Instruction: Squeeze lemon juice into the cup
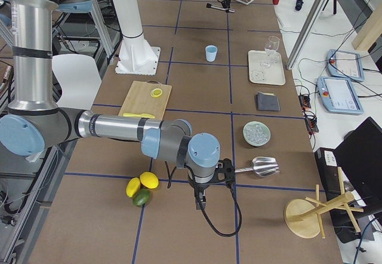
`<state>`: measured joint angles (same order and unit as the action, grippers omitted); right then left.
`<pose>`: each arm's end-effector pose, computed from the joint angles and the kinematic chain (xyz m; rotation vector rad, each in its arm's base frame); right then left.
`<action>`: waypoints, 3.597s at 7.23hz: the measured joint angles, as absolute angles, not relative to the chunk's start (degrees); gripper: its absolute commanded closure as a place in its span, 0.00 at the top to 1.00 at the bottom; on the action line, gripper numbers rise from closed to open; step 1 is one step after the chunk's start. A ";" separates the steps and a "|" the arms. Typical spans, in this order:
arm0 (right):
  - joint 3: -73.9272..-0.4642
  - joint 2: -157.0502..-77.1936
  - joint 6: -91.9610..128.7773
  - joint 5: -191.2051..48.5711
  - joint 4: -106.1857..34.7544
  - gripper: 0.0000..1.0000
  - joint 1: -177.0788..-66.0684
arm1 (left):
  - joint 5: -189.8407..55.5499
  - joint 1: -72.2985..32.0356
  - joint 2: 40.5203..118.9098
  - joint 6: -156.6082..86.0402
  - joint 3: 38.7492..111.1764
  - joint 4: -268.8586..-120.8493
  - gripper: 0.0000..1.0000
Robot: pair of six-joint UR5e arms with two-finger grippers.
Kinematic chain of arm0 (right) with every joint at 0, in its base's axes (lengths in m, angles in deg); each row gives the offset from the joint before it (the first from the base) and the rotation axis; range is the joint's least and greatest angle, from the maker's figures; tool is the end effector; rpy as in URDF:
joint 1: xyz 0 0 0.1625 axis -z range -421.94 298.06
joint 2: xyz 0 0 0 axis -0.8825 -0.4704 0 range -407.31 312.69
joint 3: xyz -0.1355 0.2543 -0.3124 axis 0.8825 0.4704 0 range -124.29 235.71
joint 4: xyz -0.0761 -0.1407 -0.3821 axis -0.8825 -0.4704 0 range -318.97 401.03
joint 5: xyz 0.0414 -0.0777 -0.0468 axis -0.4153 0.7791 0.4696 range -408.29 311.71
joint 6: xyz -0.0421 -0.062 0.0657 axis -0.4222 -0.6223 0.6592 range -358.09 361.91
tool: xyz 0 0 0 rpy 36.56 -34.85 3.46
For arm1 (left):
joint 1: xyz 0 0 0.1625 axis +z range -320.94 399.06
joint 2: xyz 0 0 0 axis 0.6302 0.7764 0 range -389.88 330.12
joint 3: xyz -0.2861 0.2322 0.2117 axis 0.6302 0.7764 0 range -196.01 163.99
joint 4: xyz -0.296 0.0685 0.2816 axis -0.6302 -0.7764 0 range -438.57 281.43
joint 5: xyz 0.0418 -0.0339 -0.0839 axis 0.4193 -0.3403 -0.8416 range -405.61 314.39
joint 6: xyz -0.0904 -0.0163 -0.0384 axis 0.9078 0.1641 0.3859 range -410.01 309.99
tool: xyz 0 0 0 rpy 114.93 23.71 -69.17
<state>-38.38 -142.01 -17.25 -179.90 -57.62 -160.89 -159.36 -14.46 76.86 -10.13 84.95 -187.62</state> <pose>0.1353 -0.4279 0.6798 0.0261 -0.7407 -0.1113 0.2842 -0.5414 0.3770 0.3899 0.8037 0.1136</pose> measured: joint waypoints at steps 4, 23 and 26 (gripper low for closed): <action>-38.61 -141.03 -13.35 -179.97 -57.50 1.00 -157.37 | -154.86 -9.23 76.07 7.41 79.11 -187.95 0.00; -38.55 -139.58 -13.30 -179.95 -57.49 1.00 -156.85 | -163.07 -37.95 65.87 -49.55 79.11 -185.86 1.00; -38.52 -139.52 -13.37 -179.90 -57.49 1.00 -156.86 | -171.62 -49.21 64.40 -59.93 78.65 -170.03 1.00</action>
